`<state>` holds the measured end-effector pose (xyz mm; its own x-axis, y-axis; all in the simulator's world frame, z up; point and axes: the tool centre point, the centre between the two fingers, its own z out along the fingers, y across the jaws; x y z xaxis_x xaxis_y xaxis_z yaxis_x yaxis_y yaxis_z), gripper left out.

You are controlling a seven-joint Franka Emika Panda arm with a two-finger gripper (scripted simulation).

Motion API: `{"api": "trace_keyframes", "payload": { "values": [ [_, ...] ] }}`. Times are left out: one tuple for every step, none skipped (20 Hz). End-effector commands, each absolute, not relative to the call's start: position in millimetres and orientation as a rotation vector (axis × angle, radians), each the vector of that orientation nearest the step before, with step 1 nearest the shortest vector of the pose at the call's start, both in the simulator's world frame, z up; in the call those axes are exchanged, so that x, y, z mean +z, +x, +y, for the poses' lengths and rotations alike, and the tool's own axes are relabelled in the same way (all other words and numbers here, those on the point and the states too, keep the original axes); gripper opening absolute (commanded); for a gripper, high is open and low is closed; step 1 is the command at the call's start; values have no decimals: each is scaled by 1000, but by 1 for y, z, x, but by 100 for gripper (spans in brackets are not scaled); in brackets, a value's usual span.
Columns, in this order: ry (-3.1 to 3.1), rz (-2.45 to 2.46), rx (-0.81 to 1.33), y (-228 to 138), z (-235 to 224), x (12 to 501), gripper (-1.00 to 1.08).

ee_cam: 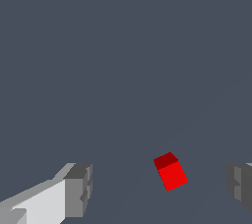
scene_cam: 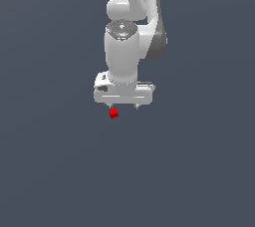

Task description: Pick up the red cube and move it to a goal position.

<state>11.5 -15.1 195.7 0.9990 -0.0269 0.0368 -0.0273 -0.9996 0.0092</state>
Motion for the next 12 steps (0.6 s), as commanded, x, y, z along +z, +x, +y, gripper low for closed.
{"api": "trace_keyframes", "payload": {
  "values": [
    [3131, -42, 57, 11, -15, 196, 100],
    [3131, -41, 57, 11, -15, 195, 100],
    [3131, -39, 57, 11, -15, 195, 100],
    [3131, -34, 57, 10, -16, 193, 100],
    [3131, -28, 56, 9, -16, 192, 100],
    [3132, -20, 56, 8, -17, 190, 100],
    [3132, -10, 55, 6, -17, 187, 100],
    [3132, 1, 54, 5, -18, 184, 100],
    [3132, 14, 53, 3, -19, 180, 100],
    [3133, 29, 51, 0, -20, 176, 100],
    [3133, 46, 50, -2, -21, 172, 100],
    [3133, 65, 48, -5, -22, 167, 100]
  ]
}}
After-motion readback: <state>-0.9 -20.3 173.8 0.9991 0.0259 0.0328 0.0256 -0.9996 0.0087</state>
